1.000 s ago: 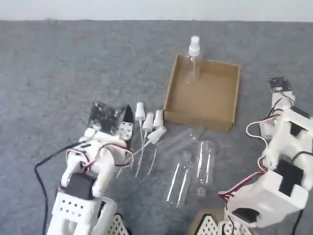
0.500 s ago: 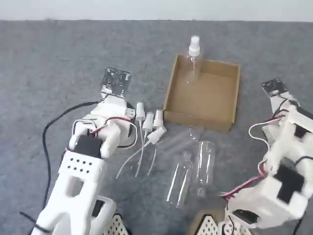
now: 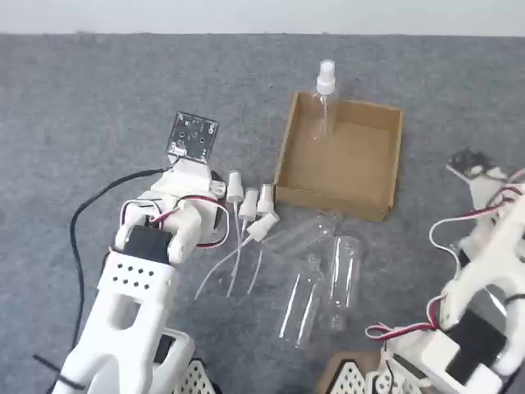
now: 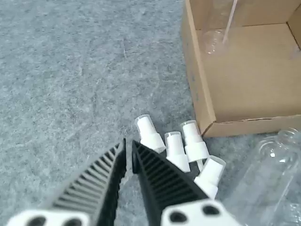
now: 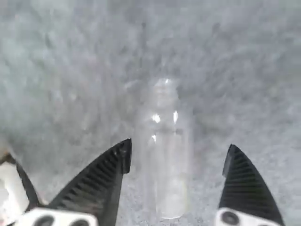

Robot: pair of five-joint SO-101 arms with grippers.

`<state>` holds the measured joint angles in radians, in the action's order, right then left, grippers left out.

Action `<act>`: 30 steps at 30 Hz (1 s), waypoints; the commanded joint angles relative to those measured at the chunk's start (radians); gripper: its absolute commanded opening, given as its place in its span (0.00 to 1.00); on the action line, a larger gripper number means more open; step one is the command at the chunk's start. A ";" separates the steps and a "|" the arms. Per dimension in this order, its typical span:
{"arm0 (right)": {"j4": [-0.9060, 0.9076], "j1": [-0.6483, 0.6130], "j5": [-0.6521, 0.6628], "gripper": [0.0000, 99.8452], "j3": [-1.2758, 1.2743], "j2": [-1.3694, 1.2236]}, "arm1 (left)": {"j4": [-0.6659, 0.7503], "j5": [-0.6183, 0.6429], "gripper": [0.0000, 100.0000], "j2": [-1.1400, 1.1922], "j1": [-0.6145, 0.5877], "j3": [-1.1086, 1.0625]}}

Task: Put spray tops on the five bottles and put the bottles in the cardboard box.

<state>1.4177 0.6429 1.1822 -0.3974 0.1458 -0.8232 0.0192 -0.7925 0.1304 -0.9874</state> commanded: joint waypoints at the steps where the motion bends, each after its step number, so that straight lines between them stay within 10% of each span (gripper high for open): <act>1: -0.048 0.051 0.063 0.27 -0.032 0.062 | 0.020 -0.006 0.01 0.000 -0.005 0.038; 20: -0.369 0.056 0.057 0.20 -0.333 -0.025 | -0.008 -0.006 0.01 0.003 0.003 0.039; 30: -0.361 0.059 -0.365 0.05 -0.094 -0.160 | -0.173 -0.002 0.02 0.299 0.002 0.323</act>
<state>1.0311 0.6920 0.9536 -0.6168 -0.0107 -0.9275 0.0192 -0.6406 0.1289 -0.8447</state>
